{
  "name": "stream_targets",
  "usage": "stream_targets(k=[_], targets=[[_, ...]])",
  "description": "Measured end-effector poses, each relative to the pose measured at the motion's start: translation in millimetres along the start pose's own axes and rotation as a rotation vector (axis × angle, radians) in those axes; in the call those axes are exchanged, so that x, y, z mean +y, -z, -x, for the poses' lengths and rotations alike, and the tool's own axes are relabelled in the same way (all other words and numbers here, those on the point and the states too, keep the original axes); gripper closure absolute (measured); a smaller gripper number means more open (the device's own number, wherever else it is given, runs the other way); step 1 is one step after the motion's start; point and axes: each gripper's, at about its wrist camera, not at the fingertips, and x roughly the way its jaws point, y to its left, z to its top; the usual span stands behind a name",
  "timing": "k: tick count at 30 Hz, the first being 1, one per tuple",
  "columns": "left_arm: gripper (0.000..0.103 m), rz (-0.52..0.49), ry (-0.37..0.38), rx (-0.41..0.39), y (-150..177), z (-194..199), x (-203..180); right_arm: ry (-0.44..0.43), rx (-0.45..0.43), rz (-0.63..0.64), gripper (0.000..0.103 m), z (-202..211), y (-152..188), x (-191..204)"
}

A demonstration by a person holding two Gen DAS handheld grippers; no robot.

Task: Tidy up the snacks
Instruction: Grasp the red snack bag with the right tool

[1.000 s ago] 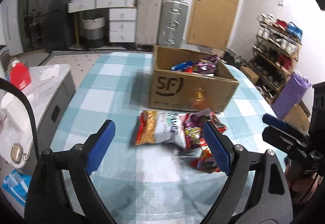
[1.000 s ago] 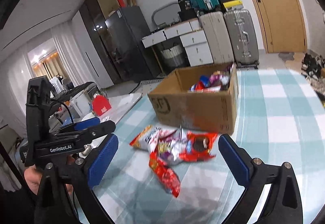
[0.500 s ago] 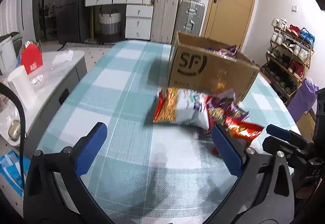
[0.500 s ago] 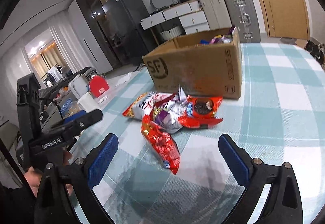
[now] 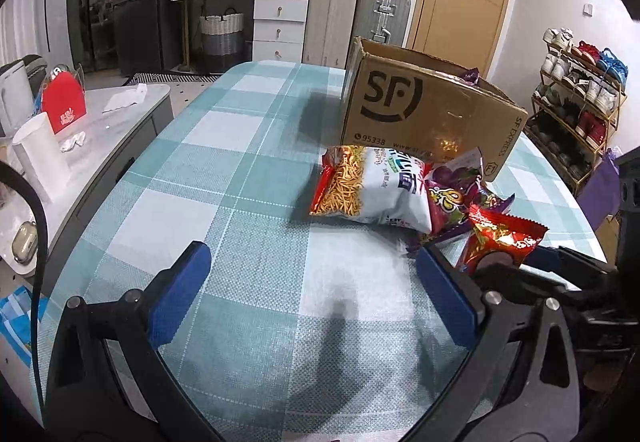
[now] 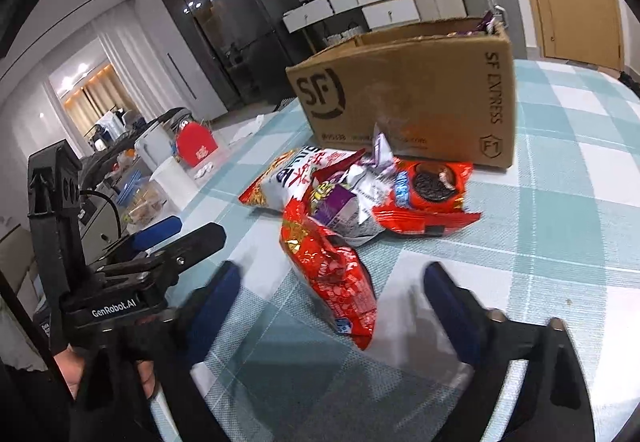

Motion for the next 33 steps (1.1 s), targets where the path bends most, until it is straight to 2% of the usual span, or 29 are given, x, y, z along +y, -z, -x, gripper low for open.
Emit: stream_targets(k=[2, 4, 5, 8, 9, 12, 23, 25, 27, 33], targets=[[0.001, -0.003, 0.001, 0.001, 0, 0, 1, 0.005, 0.021, 0.009, 0.025, -3, 0, 0], [0.001, -0.008, -0.002, 0.008, 0, -1, 1, 0.005, 0.049, 0.014, 0.038, -10, 0, 1], [0.001, -0.01, -0.005, 0.011, 0, -2, 1, 0.006, 0.063, 0.014, 0.048, -13, 0, 1], [0.001, -0.012, -0.002, 0.022, 0, -4, 0, 0.001, 0.073, 0.001, 0.06, -16, 1, -2], [0.001, -0.012, -0.006, 0.03, 0, -7, 0, -0.021, 0.068, -0.014, 0.069, -16, 0, -5], [0.001, -0.013, -0.007, 0.04, -1, -10, -1, -0.057, 0.048, -0.052, 0.075, -12, 0, -12], [0.001, -0.017, -0.035, 0.085, -2, -24, 0, -0.083, -0.047, -0.081, 0.078, 26, 6, -32], [0.001, -0.018, -0.042, 0.097, -3, -28, 0, -0.011, -0.072, -0.086, 0.078, 34, 7, -41], [0.001, -0.023, -0.046, 0.106, -3, -32, -1, 0.009, -0.081, -0.086, 0.078, 39, 5, -48], [0.001, -0.055, -0.077, 0.12, -4, -38, -6, -0.054, -0.123, -0.147, 0.078, 49, 4, -68]])
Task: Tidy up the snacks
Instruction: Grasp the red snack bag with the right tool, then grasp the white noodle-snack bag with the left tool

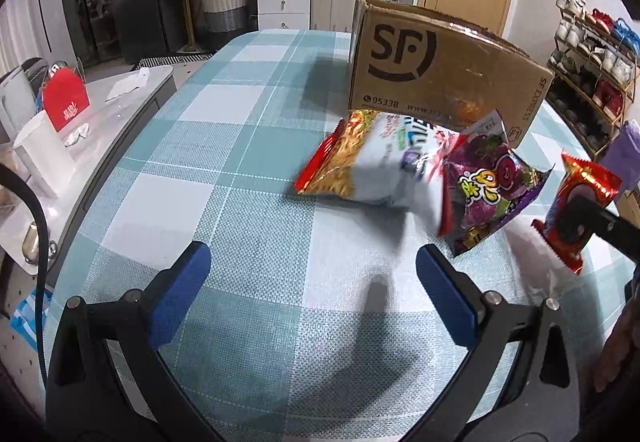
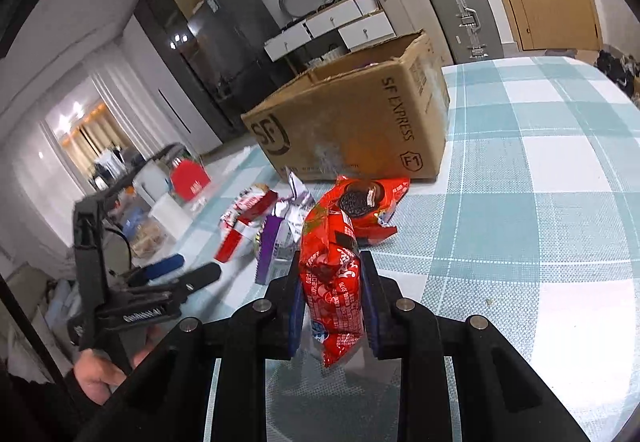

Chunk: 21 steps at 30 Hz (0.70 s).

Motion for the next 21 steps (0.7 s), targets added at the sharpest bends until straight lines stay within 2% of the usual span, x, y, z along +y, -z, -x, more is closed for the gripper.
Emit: stream_targets(k=[6, 11, 18, 21], targets=[[0.001, 0.013, -0.01, 0.03, -1, -9, 4, -0.047, -0.018, -0.063, 0.078, 5, 2, -11], [0.001, -0.006, 0.006, -0.007, -6, -4, 5, -0.065, -0.035, -0.083, 0.078, 11, 4, -13], [0.001, 0.001, 0.088, -0.011, -37, 1, 5, -0.076, -0.042, -0.084, 0.078, 10, 4, -13], [0.001, -0.013, 0.107, 0.037, -48, -12, 2, -0.079, -0.048, -0.088, 0.078, 11, 5, -14]])
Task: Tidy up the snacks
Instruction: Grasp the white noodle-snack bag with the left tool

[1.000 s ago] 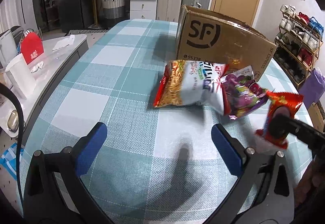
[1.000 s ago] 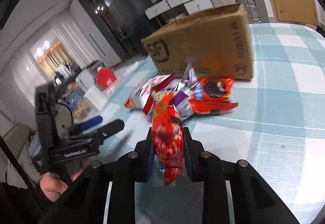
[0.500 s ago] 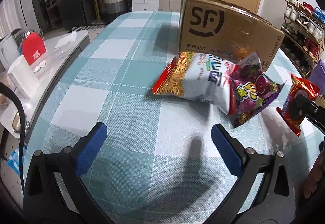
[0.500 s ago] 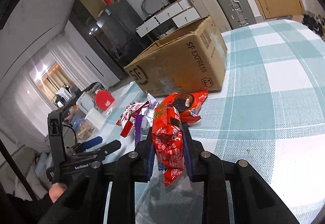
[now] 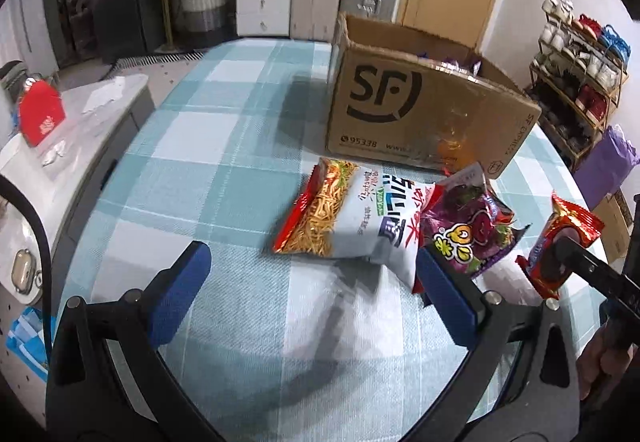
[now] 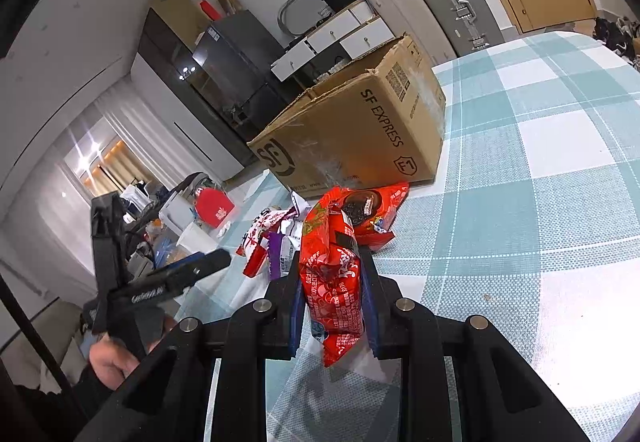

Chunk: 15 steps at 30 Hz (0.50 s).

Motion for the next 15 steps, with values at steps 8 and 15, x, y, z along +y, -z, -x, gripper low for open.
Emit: stream_targets(k=[8, 15], targets=[[0.001, 0.006, 0.142, 0.115, -21, -38, -8, -0.003, 0.002, -0.007, 0.078, 0, 0, -1], [0.0, 0.028, 0.21, 0.171, -33, -66, -4, -0.002, 0.005, -0.014, 0.078, -1, 0, -2]])
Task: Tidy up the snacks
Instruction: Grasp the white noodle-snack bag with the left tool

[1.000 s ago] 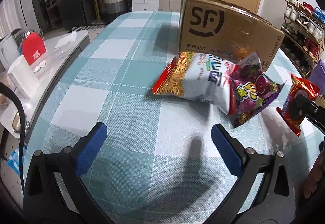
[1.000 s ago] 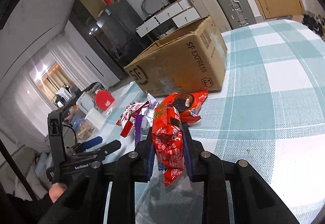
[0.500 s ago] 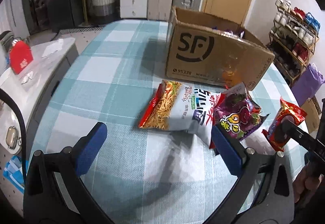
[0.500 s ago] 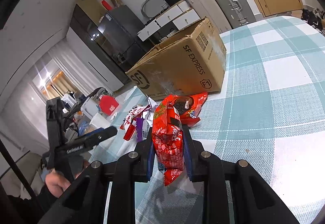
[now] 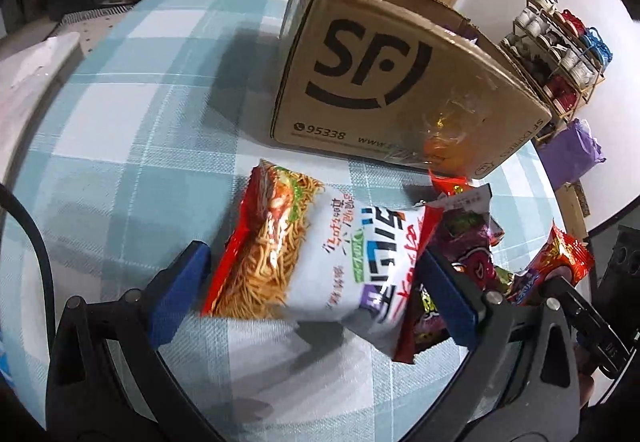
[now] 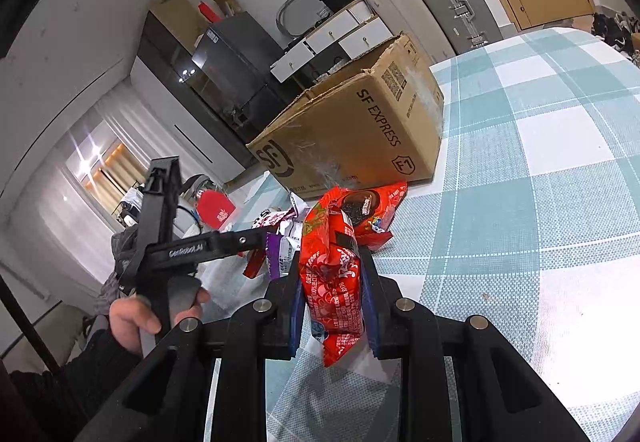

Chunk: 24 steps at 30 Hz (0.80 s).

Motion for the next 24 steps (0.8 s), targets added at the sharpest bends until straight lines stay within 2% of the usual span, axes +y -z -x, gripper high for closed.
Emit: stream_targets(k=[3, 6, 8, 10, 16, 24], targets=[[0.003, -0.014, 0.011, -0.018, -1, -1, 2, 0.0, 0.001, -0.007, 0.078, 0, 0, -1], [0.02, -0.027, 0.058, -0.03, 2, 3, 3, -0.001, 0.002, -0.005, 0.078, 0, 1, 0], [0.035, -0.005, 0.077, -0.03, 3, 5, 7, -0.001, 0.003, -0.005, 0.078, -1, 0, 0], [0.042, 0.007, 0.08, -0.034, 3, 7, 14, -0.001, 0.002, -0.005, 0.078, -1, 0, 0], [0.044, -0.006, 0.041, -0.052, 11, 18, 15, 0.0, 0.004, -0.01, 0.078, -2, 0, -1], [0.044, -0.018, -0.006, -0.119, 34, 60, 16, 0.004, -0.012, -0.005, 0.078, 1, 0, -1]])
